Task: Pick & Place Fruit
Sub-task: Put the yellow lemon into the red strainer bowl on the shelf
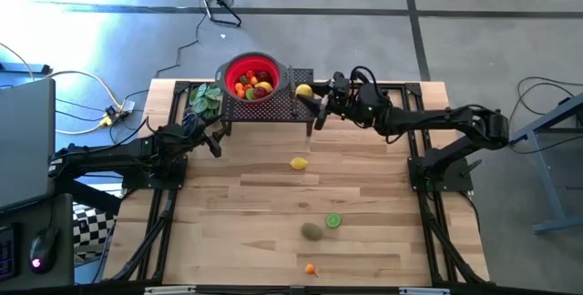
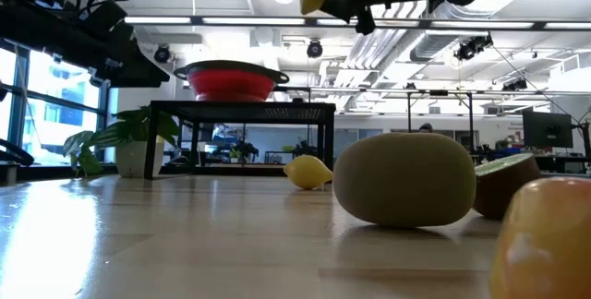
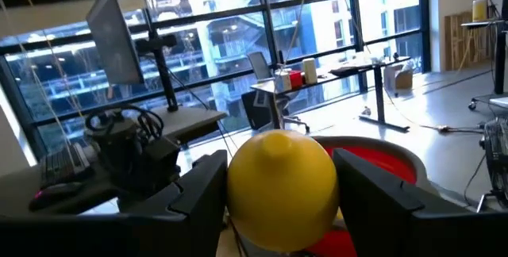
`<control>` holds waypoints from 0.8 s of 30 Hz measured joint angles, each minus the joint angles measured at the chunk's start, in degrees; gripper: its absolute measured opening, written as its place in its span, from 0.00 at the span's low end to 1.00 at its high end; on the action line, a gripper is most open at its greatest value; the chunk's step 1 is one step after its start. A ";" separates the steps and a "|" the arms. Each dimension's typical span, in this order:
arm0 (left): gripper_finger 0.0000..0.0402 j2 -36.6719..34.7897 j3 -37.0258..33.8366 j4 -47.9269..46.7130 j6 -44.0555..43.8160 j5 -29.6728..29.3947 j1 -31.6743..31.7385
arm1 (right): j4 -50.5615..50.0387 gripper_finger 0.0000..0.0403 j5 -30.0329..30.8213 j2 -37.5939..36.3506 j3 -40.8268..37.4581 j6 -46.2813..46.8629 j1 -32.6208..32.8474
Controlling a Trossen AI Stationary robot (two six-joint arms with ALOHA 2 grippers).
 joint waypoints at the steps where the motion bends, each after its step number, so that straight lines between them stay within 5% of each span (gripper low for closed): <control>1: 0.57 -0.01 0.00 0.27 -0.01 0.01 -0.01 | 0.02 0.49 0.36 0.04 0.00 -0.25 0.29; 12: 0.57 0.01 0.00 0.19 -0.04 0.02 -0.01 | 7.76 0.49 0.38 12.53 6.73 -2.97 2.09; 24: 0.57 -0.01 0.00 -0.13 -0.02 0.02 -0.01 | -5.04 0.49 3.96 25.47 26.92 -12.32 2.00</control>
